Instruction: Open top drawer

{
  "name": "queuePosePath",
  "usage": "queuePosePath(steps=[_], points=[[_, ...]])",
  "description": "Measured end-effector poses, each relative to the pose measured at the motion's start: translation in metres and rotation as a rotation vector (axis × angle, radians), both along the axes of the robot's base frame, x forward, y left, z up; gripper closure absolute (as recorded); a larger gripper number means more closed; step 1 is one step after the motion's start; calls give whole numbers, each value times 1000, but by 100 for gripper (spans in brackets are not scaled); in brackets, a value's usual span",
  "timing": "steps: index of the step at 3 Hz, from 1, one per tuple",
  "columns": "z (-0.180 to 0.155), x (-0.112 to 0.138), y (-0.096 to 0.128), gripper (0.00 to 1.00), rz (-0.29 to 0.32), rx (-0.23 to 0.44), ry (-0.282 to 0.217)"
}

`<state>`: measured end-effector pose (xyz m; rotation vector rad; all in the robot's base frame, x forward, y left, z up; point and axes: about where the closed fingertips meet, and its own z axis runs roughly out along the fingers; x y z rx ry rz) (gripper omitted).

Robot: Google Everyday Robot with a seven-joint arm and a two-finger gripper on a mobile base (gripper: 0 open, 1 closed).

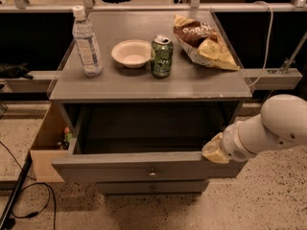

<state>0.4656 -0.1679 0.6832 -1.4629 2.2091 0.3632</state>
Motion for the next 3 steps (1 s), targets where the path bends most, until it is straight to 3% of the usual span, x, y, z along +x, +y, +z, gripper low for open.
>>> queuePosePath(steps=[1,3], points=[[0,0,0,82,0,0,0],[0,0,0,36,0,0,0]])
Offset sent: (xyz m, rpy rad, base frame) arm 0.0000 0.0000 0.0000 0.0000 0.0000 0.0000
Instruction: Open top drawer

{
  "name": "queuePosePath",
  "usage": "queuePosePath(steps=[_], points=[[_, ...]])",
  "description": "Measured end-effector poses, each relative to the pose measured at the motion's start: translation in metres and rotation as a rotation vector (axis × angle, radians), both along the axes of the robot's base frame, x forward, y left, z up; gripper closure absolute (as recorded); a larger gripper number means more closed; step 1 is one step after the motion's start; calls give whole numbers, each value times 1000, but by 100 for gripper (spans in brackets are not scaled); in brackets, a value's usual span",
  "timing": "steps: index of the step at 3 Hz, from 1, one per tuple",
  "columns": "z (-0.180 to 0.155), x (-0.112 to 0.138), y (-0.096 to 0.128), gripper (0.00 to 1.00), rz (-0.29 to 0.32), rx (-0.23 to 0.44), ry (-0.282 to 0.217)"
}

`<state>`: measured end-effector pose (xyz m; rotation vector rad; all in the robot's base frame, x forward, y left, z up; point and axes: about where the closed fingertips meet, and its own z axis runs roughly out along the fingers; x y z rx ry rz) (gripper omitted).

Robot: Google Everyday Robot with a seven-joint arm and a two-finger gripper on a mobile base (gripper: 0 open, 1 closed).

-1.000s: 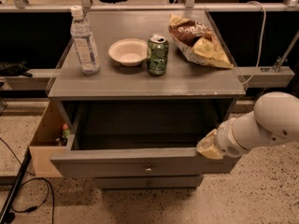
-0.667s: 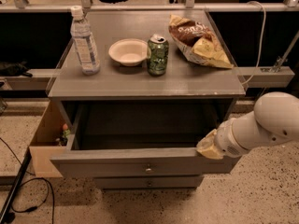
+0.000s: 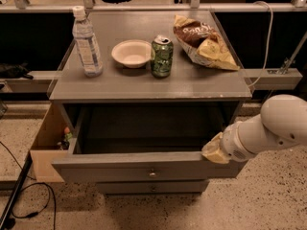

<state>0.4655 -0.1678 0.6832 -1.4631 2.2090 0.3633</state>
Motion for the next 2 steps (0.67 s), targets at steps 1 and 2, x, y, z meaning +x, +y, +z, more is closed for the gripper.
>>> queuePosePath(steps=[1,2], points=[[0,0,0,13,0,0,0],[0,0,0,0,0,0,0]])
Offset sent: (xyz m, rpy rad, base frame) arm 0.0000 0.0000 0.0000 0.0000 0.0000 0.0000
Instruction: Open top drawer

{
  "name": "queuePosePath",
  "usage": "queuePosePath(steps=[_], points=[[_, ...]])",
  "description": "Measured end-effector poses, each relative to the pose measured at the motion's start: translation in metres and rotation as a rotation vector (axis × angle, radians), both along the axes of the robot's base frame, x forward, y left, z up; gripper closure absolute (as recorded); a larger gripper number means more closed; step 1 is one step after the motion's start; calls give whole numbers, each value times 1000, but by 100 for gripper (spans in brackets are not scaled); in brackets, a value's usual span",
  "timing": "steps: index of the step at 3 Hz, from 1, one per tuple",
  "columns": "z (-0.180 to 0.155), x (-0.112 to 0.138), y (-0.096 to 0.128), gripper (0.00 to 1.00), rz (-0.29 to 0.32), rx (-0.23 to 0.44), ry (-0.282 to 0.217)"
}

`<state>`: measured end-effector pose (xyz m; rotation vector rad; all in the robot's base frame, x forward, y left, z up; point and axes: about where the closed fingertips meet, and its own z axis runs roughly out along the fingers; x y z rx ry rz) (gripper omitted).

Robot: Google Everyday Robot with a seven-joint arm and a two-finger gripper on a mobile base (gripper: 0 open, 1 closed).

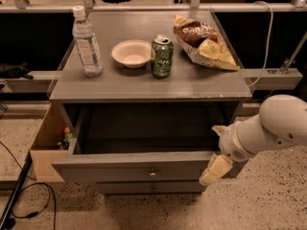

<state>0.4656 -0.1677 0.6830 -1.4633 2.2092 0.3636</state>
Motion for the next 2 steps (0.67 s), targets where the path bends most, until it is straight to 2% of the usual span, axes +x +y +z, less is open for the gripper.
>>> queuePosePath(steps=[1,2], points=[[0,0,0,0,0,0,1],[-20,9,4,0,-11,15,11]])
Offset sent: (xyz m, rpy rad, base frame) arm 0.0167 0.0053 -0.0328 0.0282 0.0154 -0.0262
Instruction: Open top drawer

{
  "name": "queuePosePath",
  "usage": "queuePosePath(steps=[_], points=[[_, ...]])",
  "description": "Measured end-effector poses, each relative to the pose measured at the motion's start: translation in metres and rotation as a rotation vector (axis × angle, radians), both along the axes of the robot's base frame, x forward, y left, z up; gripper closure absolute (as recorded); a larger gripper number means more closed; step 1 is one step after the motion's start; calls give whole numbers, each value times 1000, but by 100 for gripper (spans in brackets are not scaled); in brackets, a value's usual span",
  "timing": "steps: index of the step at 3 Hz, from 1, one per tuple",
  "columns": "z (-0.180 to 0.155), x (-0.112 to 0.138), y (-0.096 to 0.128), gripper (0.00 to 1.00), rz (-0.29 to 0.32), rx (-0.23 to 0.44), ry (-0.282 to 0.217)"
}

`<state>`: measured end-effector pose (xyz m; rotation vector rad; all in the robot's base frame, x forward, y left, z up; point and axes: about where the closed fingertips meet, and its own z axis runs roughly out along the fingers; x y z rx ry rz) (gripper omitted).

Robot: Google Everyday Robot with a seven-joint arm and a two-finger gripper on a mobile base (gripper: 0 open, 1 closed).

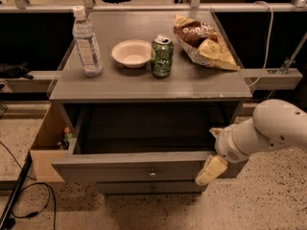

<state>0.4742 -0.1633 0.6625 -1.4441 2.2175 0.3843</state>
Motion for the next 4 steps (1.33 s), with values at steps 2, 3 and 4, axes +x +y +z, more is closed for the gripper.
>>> queuePosePath(steps=[2,3,4], points=[[-15,5,3,19,-6,9,8],[-12,-4,-3,42,-12,12,15],[-5,-33,-17,73,-9,0,-5]])
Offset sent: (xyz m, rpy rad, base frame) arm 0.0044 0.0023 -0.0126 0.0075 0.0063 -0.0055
